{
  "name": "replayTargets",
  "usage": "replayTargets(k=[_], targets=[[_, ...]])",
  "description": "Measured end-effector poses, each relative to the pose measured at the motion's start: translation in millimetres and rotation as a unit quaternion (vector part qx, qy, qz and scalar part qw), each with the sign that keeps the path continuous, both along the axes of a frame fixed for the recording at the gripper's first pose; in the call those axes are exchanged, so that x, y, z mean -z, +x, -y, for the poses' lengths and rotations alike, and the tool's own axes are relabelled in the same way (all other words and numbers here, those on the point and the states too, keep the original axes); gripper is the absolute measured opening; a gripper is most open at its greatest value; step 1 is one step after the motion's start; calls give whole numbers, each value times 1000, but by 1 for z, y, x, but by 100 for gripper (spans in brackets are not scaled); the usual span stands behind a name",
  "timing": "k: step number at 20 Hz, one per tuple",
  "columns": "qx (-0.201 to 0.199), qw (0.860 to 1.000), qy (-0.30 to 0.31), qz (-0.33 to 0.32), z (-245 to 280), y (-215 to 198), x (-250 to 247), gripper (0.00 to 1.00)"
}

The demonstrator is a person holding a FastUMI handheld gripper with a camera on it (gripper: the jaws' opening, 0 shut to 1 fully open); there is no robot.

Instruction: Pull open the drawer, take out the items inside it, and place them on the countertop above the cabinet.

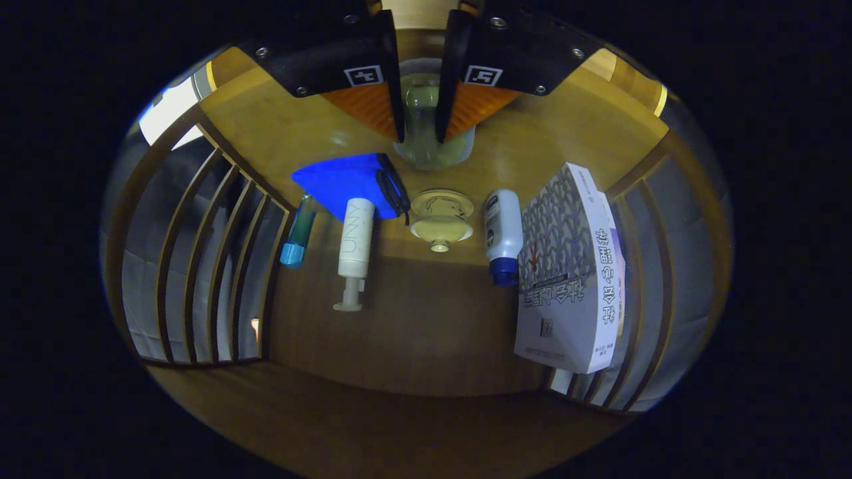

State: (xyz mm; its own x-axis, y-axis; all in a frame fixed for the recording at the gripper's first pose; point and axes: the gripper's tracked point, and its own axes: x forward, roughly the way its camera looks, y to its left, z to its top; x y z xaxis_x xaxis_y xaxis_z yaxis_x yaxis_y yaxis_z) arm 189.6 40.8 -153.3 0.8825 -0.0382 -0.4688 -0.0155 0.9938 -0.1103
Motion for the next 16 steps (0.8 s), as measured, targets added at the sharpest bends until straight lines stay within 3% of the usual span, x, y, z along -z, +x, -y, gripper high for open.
replayTargets(k=[7,12,16], targets=[[-16,993,77,92,-15,-36,-54,97],[-22,984,66,164,-19,-106,-102,96],[-33,978,71,193,-30,-176,-109,96]])
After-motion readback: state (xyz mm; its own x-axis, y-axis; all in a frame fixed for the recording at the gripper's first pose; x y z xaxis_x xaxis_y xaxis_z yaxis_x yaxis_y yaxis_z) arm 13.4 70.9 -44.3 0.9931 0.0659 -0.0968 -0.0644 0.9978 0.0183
